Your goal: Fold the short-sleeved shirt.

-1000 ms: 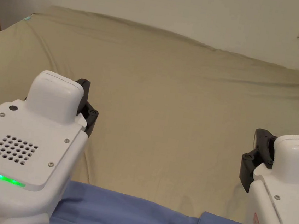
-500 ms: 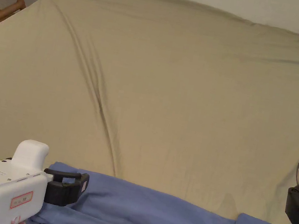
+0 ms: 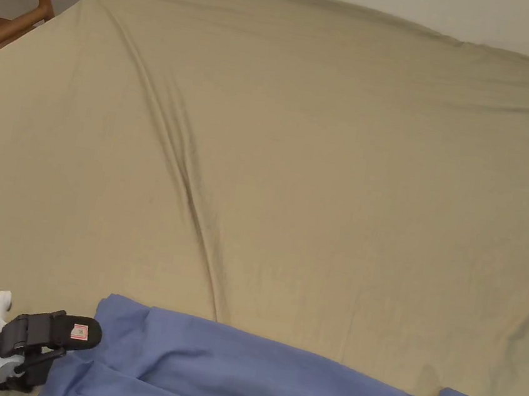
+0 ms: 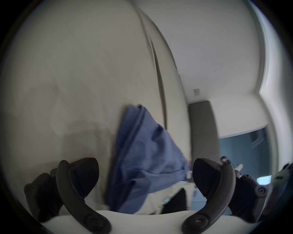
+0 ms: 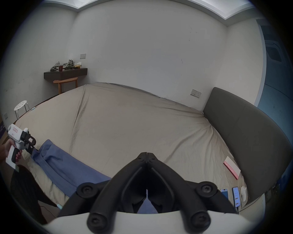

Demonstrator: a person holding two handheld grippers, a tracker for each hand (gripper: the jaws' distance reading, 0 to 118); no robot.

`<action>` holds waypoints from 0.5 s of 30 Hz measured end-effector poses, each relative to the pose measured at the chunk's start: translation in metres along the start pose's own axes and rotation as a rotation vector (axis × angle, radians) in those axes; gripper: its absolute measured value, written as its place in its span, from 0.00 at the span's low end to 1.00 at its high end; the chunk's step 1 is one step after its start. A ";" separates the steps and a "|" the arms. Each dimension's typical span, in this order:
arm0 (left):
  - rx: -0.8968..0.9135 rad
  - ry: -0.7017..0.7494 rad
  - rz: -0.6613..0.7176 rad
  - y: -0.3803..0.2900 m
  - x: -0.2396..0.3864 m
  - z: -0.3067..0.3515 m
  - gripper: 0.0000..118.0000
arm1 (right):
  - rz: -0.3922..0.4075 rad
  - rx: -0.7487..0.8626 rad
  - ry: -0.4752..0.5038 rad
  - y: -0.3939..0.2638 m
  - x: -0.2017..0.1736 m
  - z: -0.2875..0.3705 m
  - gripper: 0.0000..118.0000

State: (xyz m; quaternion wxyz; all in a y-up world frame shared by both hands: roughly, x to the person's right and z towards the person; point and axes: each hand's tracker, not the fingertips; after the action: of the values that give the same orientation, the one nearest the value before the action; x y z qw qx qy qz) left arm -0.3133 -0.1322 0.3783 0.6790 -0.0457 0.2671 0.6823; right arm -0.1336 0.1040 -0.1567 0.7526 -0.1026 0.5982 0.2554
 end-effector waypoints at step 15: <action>0.060 0.073 0.066 -0.022 -0.002 -0.047 0.06 | -0.008 0.026 0.021 0.011 -0.006 0.016 0.00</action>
State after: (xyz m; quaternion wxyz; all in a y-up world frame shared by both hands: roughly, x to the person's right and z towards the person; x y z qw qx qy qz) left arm -0.3067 -0.1554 0.3325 0.6471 -0.0415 0.3134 0.6938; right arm -0.1266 0.1195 -0.1453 0.7485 -0.0977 0.6090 0.2436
